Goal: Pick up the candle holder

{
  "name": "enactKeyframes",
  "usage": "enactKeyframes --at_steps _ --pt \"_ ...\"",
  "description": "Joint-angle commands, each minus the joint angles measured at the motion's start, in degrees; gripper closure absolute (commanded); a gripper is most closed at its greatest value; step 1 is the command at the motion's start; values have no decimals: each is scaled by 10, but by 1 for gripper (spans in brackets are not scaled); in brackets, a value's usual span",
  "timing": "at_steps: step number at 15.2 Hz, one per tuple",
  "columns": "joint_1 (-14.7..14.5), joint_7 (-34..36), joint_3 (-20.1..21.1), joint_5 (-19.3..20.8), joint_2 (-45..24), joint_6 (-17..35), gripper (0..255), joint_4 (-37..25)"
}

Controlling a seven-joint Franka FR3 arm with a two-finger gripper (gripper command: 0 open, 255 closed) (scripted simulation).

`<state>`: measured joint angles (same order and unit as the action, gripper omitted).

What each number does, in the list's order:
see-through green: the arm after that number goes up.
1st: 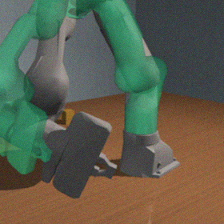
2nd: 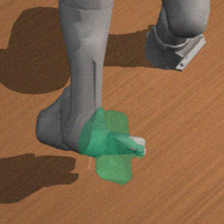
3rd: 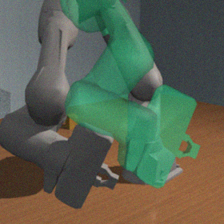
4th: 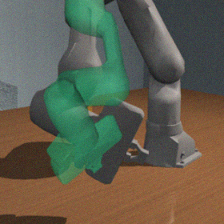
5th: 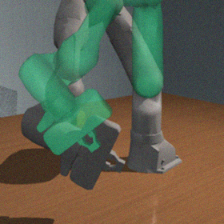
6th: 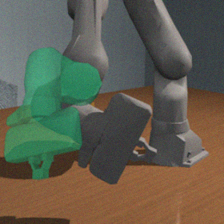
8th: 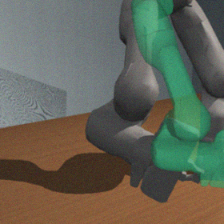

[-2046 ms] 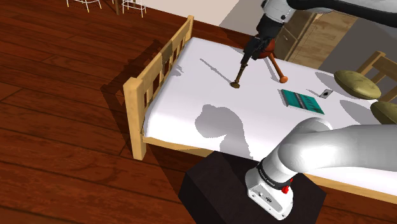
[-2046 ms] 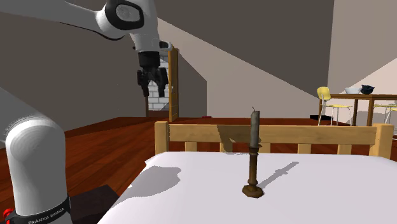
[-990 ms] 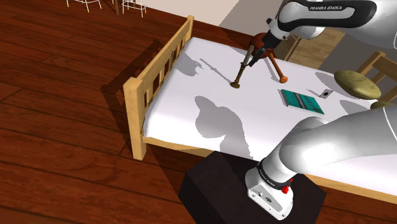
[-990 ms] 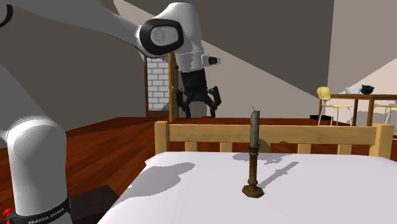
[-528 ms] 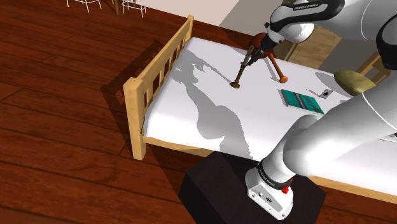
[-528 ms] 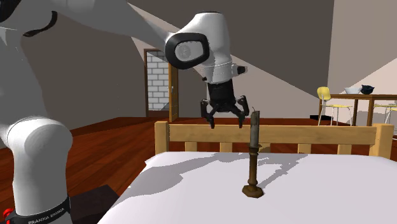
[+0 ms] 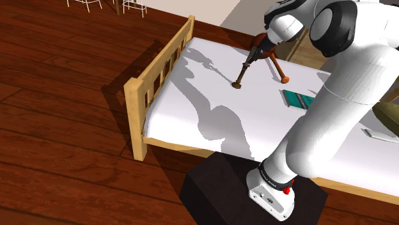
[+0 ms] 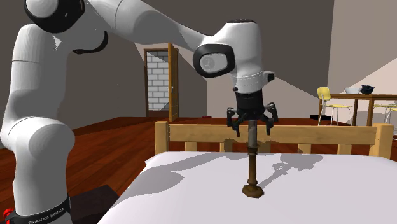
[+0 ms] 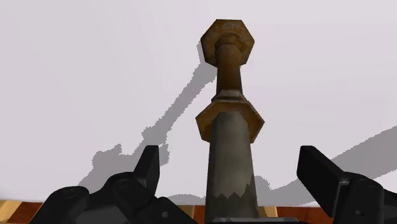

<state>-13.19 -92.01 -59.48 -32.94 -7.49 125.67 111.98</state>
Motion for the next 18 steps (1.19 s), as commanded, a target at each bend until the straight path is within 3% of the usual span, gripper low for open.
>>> enactKeyframes --at_steps 1,8,9,18 --pt "11 -22 5 -25 -17 1 0 -3" --pt "24 -57 18 -64 -43 24 0 17" --pt "23 -56 18 -63 -41 25 255 19" --pt "24 -57 18 -64 -43 24 255 17"
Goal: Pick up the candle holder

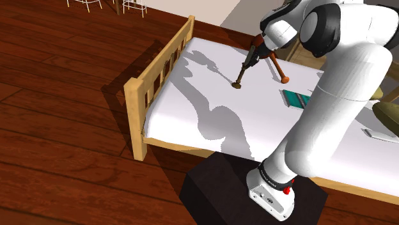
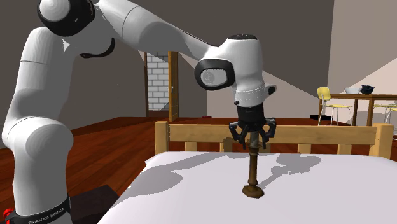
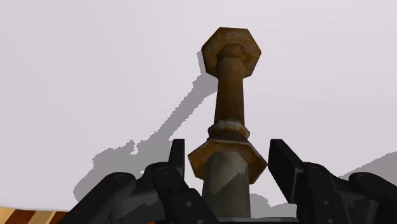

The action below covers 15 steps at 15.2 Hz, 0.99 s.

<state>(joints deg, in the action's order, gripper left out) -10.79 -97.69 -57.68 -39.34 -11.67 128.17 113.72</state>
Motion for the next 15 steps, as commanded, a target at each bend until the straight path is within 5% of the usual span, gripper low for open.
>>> enactKeyframes --at_steps 1,15 --pt "-2 6 -2 7 4 -5 255 -3" --pt "-27 85 -26 94 58 -71 255 -64"
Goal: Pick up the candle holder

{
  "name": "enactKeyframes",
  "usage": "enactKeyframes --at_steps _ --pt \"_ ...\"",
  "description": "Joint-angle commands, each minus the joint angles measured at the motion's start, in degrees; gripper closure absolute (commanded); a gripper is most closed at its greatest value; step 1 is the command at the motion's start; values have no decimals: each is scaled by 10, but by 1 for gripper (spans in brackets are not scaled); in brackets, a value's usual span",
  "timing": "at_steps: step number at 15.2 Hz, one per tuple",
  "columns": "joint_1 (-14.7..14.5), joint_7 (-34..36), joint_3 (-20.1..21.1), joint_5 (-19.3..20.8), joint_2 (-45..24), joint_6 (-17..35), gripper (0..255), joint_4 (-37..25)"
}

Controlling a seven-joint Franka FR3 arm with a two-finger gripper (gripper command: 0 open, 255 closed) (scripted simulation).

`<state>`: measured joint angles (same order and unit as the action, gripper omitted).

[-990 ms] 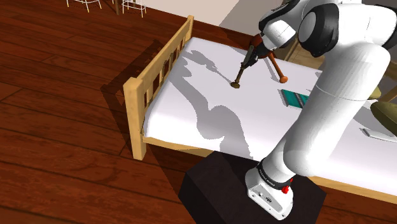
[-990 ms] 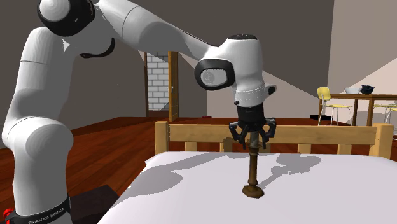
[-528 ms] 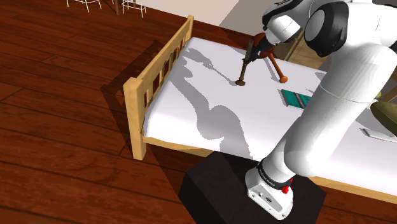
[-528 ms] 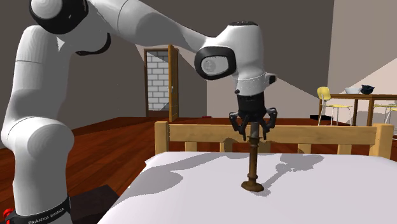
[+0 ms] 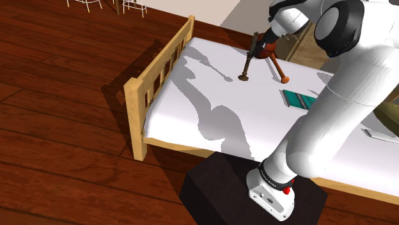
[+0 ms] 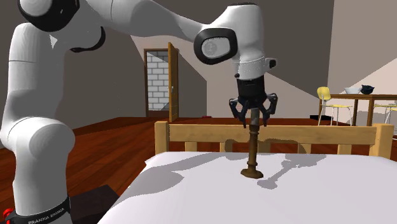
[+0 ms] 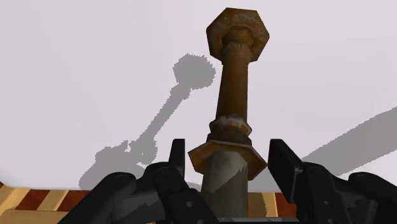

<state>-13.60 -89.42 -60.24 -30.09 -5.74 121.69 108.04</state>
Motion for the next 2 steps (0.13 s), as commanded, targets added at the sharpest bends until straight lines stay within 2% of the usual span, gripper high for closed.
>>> enactKeyframes --at_steps 1,2 --pt "1 4 -1 2 0 -7 255 -8" --pt "1 3 -1 2 -1 -7 255 -8"
